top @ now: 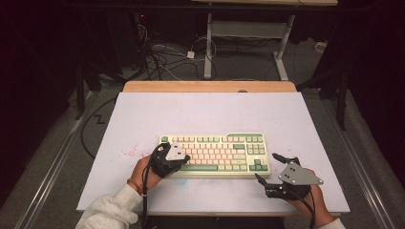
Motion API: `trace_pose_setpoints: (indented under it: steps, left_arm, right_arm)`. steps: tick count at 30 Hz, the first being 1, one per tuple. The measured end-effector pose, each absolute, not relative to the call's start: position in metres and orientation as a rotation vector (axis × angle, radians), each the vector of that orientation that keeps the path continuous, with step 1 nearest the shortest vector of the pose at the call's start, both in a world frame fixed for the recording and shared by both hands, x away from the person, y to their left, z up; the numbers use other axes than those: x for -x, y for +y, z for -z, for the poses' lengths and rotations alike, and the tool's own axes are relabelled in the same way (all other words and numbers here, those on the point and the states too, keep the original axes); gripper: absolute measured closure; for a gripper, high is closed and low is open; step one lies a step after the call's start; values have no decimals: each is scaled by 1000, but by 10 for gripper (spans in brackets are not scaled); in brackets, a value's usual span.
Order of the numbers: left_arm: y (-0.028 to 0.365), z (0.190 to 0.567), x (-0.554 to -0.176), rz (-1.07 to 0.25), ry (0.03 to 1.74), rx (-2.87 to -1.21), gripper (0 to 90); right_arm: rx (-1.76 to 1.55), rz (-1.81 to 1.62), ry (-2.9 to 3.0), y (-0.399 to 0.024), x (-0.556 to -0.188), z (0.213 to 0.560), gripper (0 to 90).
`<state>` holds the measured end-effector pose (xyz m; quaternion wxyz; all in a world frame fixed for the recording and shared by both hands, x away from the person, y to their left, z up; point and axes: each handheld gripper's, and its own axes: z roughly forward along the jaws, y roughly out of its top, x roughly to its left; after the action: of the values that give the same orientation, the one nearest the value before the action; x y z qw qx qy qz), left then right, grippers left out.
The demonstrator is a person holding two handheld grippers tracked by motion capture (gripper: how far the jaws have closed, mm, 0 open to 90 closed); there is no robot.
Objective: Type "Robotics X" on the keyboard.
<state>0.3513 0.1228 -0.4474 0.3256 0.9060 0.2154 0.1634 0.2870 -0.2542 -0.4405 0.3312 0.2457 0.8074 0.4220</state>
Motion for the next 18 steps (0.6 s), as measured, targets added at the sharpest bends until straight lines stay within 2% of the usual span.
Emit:
trace_pose_setpoints:
  steps: [18]
  left_arm:
    - [118, 454, -355, -424, 567, -2410, 878]
  right_arm:
    - [-624, -1081, 2134, -251, -287, 443, 177]
